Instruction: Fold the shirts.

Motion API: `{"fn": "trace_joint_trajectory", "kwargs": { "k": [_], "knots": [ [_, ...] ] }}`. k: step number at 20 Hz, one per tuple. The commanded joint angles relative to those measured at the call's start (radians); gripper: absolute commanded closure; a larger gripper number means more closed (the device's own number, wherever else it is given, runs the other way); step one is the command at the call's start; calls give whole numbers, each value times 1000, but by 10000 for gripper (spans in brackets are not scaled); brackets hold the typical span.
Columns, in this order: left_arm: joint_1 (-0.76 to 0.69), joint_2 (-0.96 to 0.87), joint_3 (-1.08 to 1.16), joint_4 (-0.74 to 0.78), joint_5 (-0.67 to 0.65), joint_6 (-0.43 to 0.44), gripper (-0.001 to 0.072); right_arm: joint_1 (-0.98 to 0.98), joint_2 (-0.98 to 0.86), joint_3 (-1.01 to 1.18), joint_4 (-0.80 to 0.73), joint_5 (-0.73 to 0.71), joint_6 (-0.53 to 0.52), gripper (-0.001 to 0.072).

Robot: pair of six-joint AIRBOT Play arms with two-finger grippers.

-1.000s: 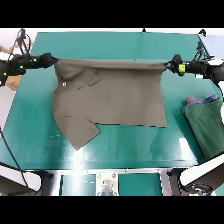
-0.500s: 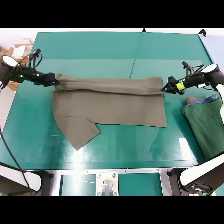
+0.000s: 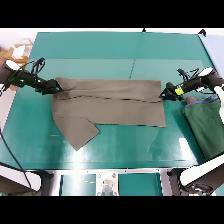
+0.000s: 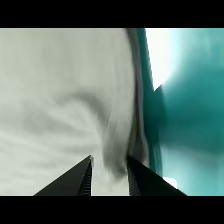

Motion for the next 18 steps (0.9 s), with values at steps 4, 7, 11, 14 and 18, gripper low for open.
{"fn": "trace_joint_trajectory", "kwargs": {
  "k": [4,7,11,14,18],
  "knots": [
    [68,63,-92,48,-385,-183,229,-16,253,-75,-292,185,167,459],
    [121,255,-371,68,-317,-167,229,-17,432,-317,-293,103,192,458],
    [187,530,-711,112,-166,-175,228,-51,661,-701,-249,-56,245,458],
    [185,639,-888,28,-16,-200,229,-57,785,-914,-104,-260,243,371],
    [186,637,-1044,-78,144,-205,229,-33,793,-1053,97,-448,190,216]
  ]
}}
